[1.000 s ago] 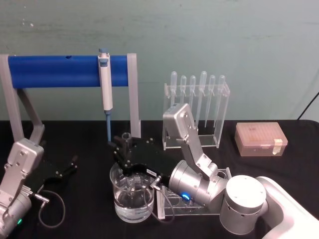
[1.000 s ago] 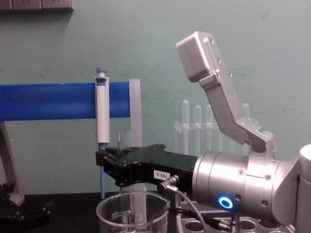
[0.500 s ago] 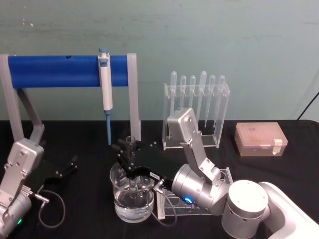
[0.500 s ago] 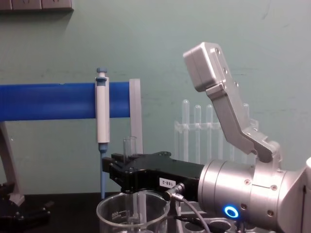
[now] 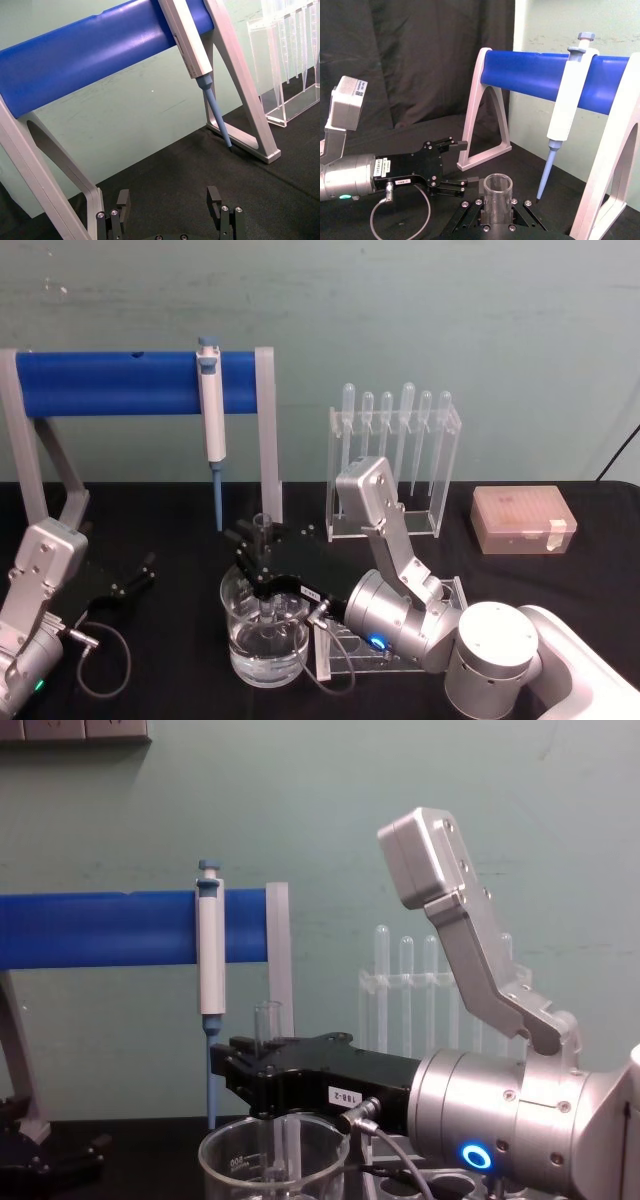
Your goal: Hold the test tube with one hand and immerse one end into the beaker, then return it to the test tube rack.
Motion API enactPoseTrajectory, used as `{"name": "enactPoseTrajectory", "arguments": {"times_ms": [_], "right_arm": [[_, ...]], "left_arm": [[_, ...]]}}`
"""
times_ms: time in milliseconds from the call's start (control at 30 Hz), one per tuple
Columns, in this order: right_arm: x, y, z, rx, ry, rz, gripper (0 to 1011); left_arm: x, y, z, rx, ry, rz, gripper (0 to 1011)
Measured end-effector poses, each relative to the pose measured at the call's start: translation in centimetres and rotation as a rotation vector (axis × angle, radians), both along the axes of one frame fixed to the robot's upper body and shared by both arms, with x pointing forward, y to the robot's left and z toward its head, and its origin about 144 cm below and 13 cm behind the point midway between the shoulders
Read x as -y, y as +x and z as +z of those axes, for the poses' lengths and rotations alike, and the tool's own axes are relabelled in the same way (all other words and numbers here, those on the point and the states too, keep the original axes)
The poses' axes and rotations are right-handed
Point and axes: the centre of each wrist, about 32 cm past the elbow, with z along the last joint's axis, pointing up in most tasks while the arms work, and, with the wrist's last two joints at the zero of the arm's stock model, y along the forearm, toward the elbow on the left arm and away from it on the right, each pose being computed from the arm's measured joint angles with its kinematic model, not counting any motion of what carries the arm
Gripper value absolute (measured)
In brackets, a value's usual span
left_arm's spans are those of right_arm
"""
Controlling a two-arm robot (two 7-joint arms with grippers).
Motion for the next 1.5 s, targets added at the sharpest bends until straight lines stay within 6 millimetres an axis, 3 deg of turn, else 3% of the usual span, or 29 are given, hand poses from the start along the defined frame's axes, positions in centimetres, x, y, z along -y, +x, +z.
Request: {"name": "enactPoseTrajectory", "arguments": {"times_ms": [1500], "right_arm": [[-0.01,0.0,0.04,0.0,-0.001,0.001,151]], "left_arm": [[0.0,0.0,0.0,0.0,0.0,0.0,1000]]}}
